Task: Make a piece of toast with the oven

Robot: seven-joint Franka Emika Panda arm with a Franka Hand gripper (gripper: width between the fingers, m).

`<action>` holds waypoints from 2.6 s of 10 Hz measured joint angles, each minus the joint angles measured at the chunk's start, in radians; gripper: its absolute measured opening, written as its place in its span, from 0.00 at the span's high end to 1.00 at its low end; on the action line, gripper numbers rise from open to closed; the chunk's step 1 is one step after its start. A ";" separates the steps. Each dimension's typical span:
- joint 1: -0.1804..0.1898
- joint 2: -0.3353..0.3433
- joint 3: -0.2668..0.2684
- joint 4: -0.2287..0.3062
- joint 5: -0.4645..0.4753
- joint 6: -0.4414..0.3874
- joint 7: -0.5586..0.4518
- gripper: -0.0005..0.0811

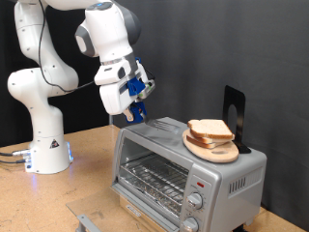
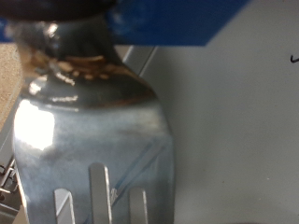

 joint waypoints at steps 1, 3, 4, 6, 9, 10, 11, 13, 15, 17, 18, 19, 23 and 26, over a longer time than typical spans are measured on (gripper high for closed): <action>0.000 0.004 0.002 0.003 0.000 0.001 0.000 0.46; 0.000 0.012 0.006 0.007 0.001 0.013 0.000 0.46; 0.000 0.017 0.009 0.011 0.003 0.021 0.000 0.46; 0.000 0.020 0.014 0.017 0.007 0.024 0.000 0.46; 0.000 0.023 0.017 0.024 0.007 0.024 0.000 0.46; 0.000 0.025 0.018 0.026 0.007 0.024 0.000 0.46; 0.000 0.027 0.019 0.028 0.008 0.024 0.001 0.46; 0.000 0.031 0.019 0.034 0.009 0.024 0.008 0.46; 0.000 0.035 0.019 0.041 0.012 0.024 0.008 0.46; 0.000 0.035 0.019 0.048 0.020 0.028 0.007 0.46; 0.000 0.035 0.019 0.052 0.021 0.029 0.007 0.46; 0.000 0.035 0.019 0.056 0.021 0.029 0.007 0.46; 0.000 0.046 0.024 0.070 0.021 0.028 0.011 0.46; 0.000 0.074 0.032 0.095 0.020 0.029 0.036 0.46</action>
